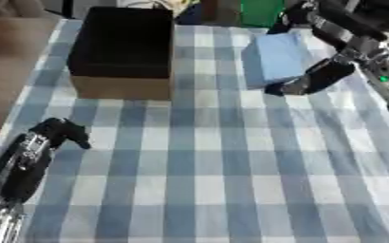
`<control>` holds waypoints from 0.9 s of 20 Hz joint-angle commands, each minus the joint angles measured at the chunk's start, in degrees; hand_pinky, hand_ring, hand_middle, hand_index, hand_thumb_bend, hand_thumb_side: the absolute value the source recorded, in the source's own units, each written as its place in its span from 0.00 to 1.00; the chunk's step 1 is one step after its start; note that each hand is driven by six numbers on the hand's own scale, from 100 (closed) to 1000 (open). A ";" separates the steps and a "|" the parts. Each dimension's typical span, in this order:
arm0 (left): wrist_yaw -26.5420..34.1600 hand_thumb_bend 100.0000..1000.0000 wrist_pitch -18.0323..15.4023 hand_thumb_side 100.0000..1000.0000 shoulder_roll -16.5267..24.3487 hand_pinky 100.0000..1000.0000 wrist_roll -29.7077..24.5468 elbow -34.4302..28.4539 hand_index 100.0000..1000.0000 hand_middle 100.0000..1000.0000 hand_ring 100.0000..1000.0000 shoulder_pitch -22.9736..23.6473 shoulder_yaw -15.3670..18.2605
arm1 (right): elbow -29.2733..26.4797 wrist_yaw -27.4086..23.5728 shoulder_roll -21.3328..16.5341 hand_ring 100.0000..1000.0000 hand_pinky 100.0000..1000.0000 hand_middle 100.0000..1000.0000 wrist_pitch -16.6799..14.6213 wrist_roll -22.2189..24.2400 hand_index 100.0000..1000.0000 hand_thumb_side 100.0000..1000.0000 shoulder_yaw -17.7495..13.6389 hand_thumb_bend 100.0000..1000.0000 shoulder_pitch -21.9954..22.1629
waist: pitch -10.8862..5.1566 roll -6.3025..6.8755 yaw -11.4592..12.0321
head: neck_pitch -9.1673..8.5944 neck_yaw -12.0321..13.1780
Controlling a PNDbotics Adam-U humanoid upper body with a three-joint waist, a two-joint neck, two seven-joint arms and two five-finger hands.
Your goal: Pick up objects on the table and place them in the box.
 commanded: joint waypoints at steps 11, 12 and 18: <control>2.79 0.10 0.46 0.91 1.25 0.87 -3.85 -0.93 0.50 0.47 0.48 -4.84 -3.79 | 8.51 1.34 2.40 0.62 0.59 0.39 0.46 0.07 0.57 0.03 -3.04 0.43 -10.27 | -0.51 -1.48 7.41 | -2.84 -3.77; 3.04 0.10 0.53 0.91 1.25 0.87 -4.27 -0.98 0.50 0.47 0.48 -5.28 -4.21 | 9.86 1.84 2.90 0.62 0.59 0.39 0.33 0.05 0.57 0.03 -3.31 0.43 -11.00 | -0.40 -1.69 8.19 | -3.08 -4.30; 4.56 0.10 0.96 0.90 1.09 0.87 -6.50 -1.36 0.50 0.47 0.48 -7.88 -6.21 | 18.45 5.99 5.27 0.64 0.59 0.40 -0.90 -0.75 0.58 0.05 -5.08 0.43 -14.01 | 0.37 -2.73 12.16 | -4.55 -7.90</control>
